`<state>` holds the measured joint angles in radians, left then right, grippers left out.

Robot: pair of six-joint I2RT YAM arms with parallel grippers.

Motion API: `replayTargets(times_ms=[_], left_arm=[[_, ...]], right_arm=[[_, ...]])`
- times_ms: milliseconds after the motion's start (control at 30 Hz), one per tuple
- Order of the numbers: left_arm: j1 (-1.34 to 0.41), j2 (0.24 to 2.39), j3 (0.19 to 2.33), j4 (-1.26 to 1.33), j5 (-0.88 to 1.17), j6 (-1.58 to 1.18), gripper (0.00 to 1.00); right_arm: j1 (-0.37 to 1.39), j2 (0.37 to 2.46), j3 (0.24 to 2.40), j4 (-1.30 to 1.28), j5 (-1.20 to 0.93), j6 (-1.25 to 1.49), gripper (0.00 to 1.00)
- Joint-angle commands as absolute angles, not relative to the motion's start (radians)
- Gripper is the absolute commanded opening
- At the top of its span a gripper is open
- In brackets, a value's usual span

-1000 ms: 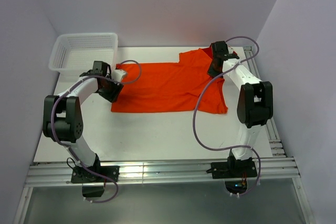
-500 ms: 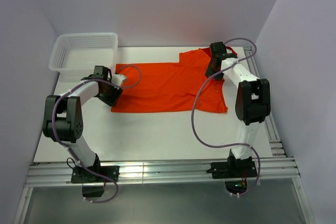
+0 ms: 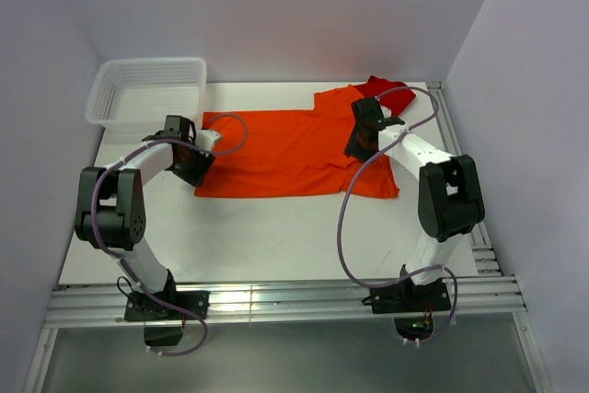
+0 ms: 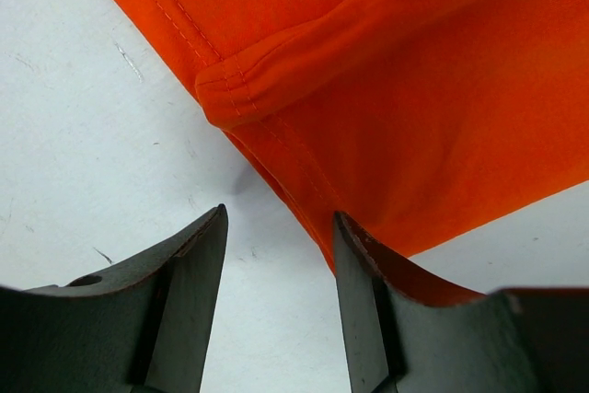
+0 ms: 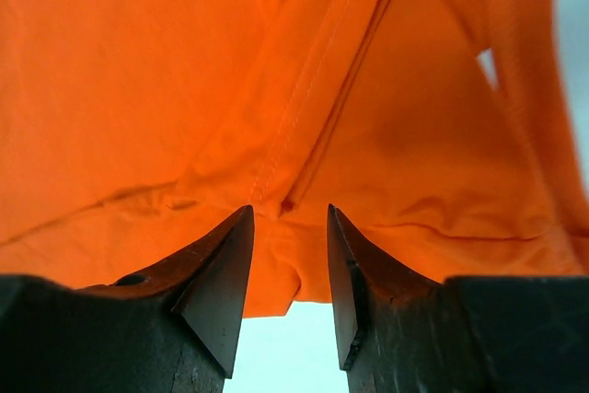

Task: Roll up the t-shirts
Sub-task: Fold the tshirt

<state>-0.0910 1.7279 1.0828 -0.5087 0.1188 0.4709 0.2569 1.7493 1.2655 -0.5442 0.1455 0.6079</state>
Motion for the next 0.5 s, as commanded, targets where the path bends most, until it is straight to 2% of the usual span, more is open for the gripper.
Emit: replayTargets(times_ms=[0, 467], left_arm=[[-0.089, 1.713, 1.080, -0.489, 0.140, 0.453, 0.55], [-0.089, 1.713, 1.083, -0.492, 0.130, 0.460, 0.53]], right_arm=[[0.276, 1.746, 1.235, -0.476, 0.123, 0.655, 0.45], [0.296, 1.853, 1.301, -0.463, 0.109, 0.669, 0.40]])
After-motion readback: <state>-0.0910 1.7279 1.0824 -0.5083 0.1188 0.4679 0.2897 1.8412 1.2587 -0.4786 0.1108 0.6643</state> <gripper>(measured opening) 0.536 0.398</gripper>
